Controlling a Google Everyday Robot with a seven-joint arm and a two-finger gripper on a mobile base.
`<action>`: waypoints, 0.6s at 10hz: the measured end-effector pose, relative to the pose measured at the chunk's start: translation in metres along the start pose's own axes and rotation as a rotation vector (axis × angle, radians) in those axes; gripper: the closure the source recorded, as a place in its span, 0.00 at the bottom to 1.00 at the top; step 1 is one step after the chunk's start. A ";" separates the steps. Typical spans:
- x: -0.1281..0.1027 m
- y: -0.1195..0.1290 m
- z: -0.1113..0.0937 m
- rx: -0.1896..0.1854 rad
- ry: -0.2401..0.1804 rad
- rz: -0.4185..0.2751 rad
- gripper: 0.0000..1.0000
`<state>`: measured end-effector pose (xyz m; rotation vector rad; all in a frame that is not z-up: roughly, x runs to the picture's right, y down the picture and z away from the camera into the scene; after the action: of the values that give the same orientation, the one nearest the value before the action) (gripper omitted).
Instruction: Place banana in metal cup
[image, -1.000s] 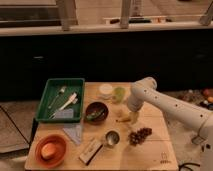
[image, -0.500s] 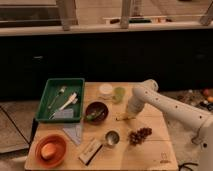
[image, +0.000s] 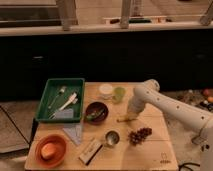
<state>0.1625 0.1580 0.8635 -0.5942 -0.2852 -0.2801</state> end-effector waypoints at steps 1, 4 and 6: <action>-0.004 0.000 -0.009 0.008 0.002 -0.023 1.00; -0.018 0.005 -0.046 0.044 -0.005 -0.106 1.00; -0.037 0.012 -0.068 0.059 -0.014 -0.195 1.00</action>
<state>0.1448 0.1346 0.7915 -0.5103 -0.3646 -0.4544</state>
